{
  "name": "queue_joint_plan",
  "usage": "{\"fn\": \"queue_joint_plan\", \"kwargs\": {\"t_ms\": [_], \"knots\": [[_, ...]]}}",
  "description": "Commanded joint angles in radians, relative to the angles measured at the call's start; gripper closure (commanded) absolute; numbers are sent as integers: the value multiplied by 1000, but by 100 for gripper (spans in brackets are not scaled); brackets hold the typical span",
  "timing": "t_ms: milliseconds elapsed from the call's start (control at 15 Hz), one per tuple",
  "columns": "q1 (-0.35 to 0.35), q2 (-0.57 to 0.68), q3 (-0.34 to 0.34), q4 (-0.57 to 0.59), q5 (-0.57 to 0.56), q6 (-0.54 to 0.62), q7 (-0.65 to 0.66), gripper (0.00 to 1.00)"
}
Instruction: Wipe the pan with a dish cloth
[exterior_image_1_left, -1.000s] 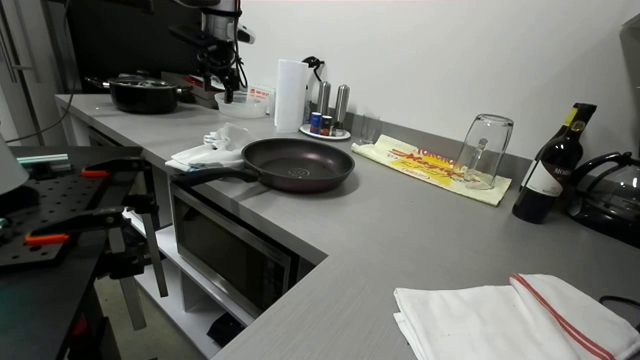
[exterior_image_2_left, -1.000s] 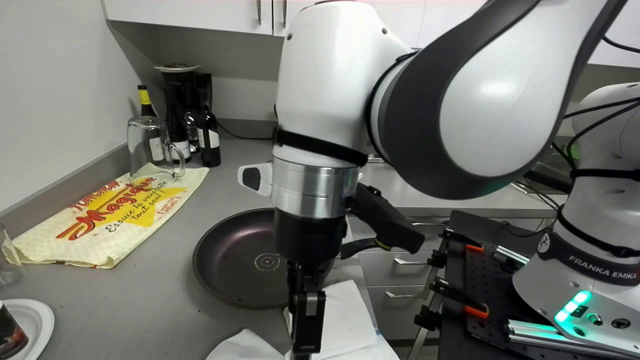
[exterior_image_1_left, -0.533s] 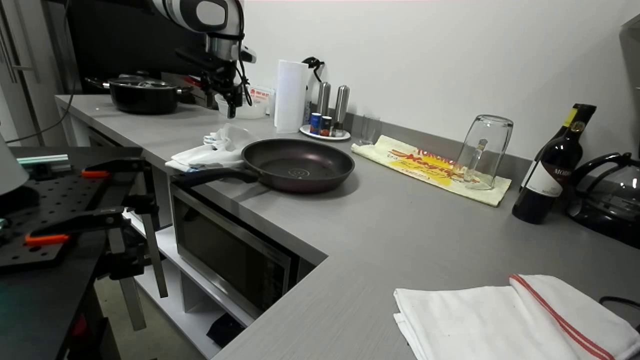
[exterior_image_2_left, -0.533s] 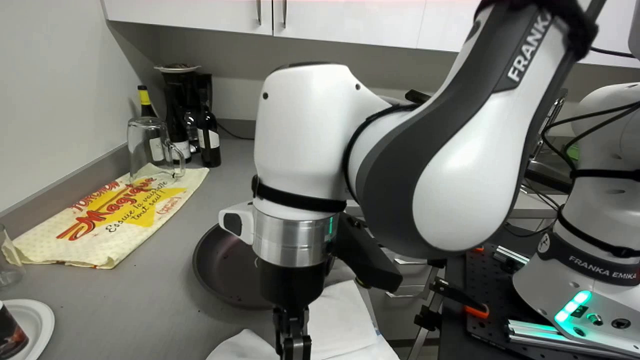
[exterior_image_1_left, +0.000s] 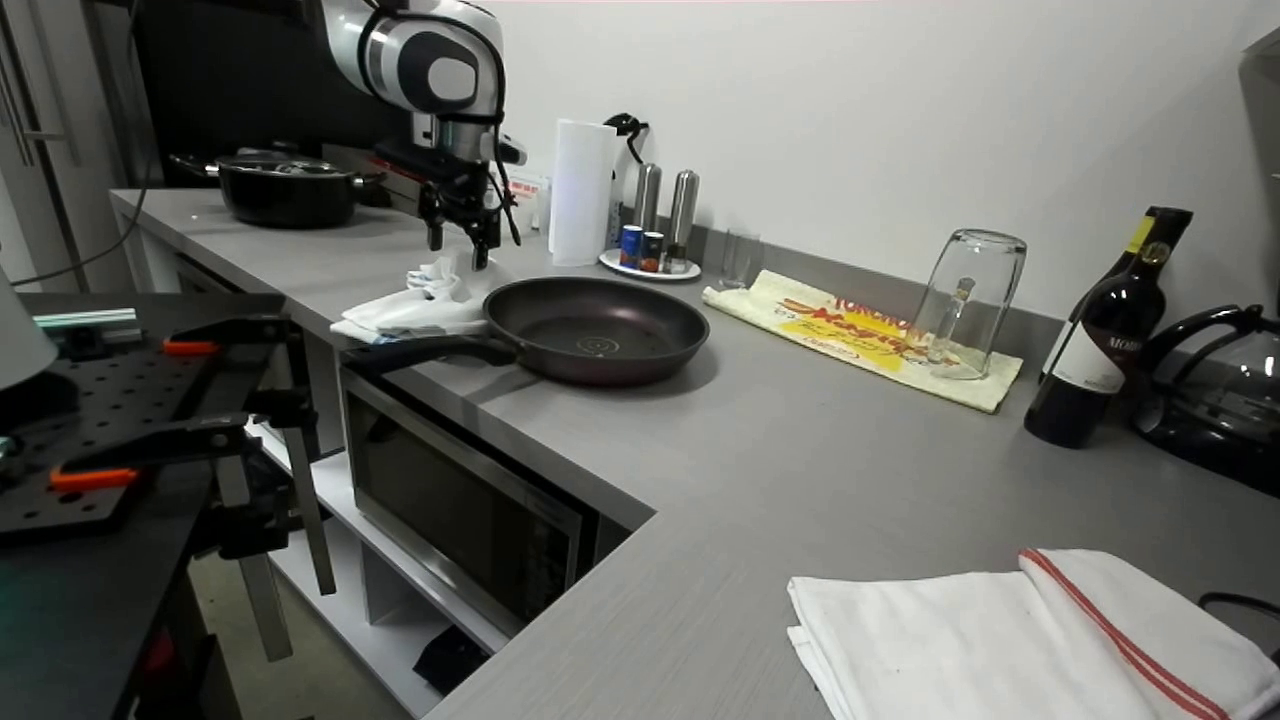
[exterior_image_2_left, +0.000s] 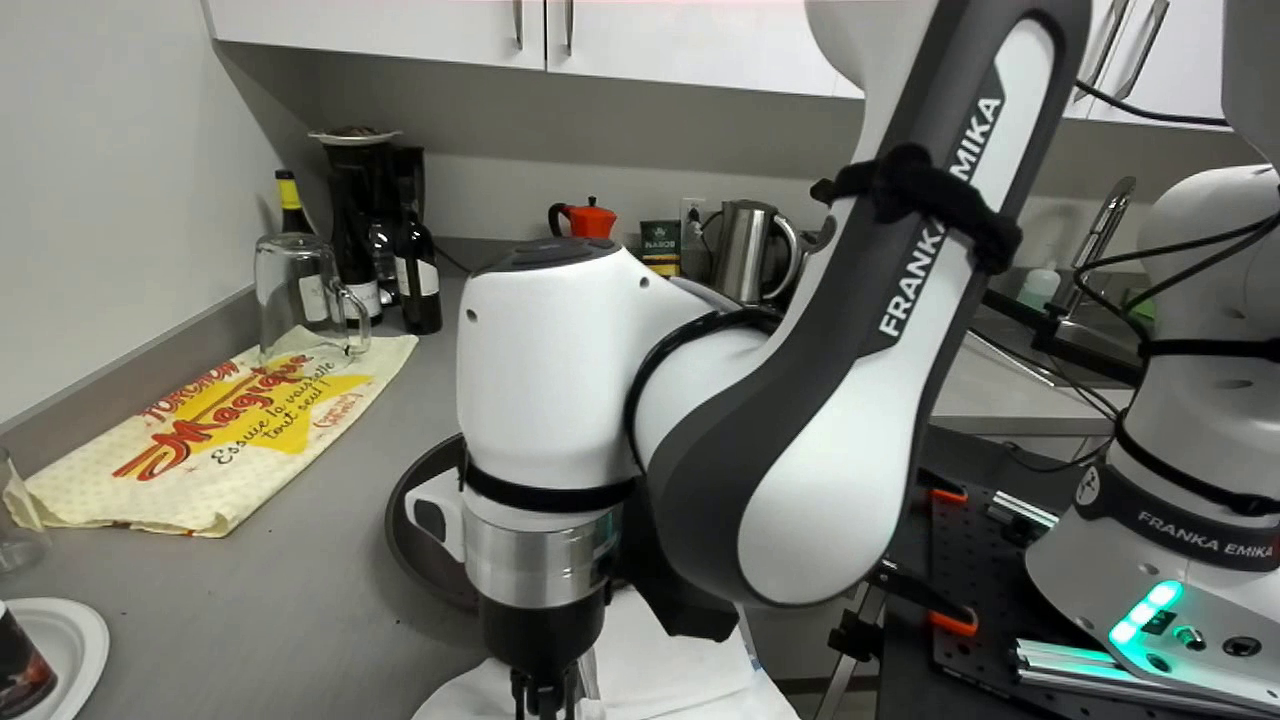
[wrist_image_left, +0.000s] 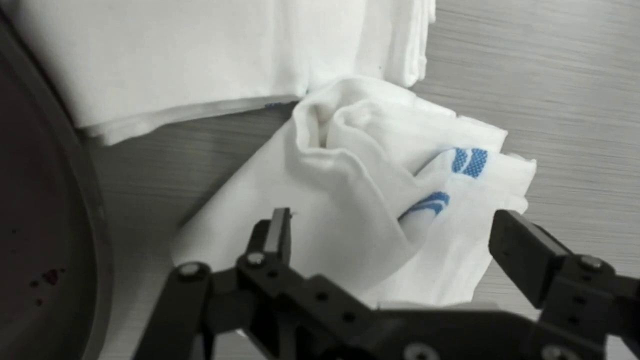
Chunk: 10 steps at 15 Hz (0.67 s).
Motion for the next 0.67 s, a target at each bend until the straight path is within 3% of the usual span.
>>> {"fn": "queue_joint_plan", "kwargs": {"t_ms": [0, 400, 467, 533, 600], "knots": [[51, 66, -51, 74, -52, 18, 73, 0], [59, 112, -49, 103, -32, -7, 106, 0], [55, 116, -41, 102, -25, -10, 104, 7], [36, 121, -18, 100, -8, -15, 92, 26], [33, 123, -10, 98, -2, -14, 91, 32]]}}
